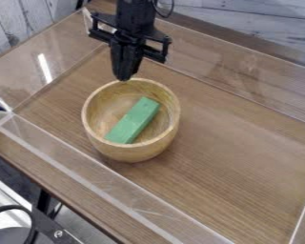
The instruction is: Put the green block in the brown bowl
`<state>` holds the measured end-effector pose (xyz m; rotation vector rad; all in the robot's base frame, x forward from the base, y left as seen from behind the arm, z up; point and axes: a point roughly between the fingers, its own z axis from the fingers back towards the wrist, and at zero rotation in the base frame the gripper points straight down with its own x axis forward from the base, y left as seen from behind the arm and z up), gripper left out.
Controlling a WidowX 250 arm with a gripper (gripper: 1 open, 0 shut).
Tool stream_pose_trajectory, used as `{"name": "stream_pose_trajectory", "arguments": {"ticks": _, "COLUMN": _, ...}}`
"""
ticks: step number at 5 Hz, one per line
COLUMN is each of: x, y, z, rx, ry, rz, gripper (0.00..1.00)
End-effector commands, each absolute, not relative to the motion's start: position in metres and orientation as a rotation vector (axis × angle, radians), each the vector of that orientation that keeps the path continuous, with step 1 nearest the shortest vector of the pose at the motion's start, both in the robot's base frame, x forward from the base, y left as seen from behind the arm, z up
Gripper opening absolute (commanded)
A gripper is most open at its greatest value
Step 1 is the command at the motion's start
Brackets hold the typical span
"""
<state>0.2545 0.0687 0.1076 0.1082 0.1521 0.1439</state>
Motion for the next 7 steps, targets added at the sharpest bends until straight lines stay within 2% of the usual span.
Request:
{"name": "stream_pose_trajectory", "arguments": {"ticks": 1, "x": 0.254, "y": 0.082, "z": 0.109, "rx": 0.111, "ry": 0.086, "rz": 0.172, "gripper": 0.0}}
{"name": "stream_pose_trajectory", "arguments": {"ticks": 2, "x": 0.242, "y": 0.089, "z": 0.084, "rx": 0.099, "ry": 0.083, "rz": 0.188, "gripper": 0.0}}
{"name": "stream_pose_trajectory", "arguments": {"ticks": 3, "x": 0.23, "y": 0.093, "z": 0.063, "rx": 0.122, "ry": 0.077, "rz": 0.17, "gripper": 0.0}}
{"name": "stream_pose_trajectory", "arguments": {"ticks": 5, "x": 0.222, "y": 0.095, "z": 0.031, "rx": 0.161, "ry": 0.062, "rz": 0.135, "gripper": 0.0}}
{"name": "stream_pose_trajectory", "arguments": {"ticks": 6, "x": 0.224, "y": 0.095, "z": 0.037, "rx": 0.168, "ry": 0.033, "rz": 0.106, "gripper": 0.0}}
{"name": "stream_pose_trajectory", "arguments": {"ticks": 7, "x": 0.225, "y": 0.094, "z": 0.05, "rx": 0.176, "ry": -0.005, "rz": 0.07, "gripper": 1.0}}
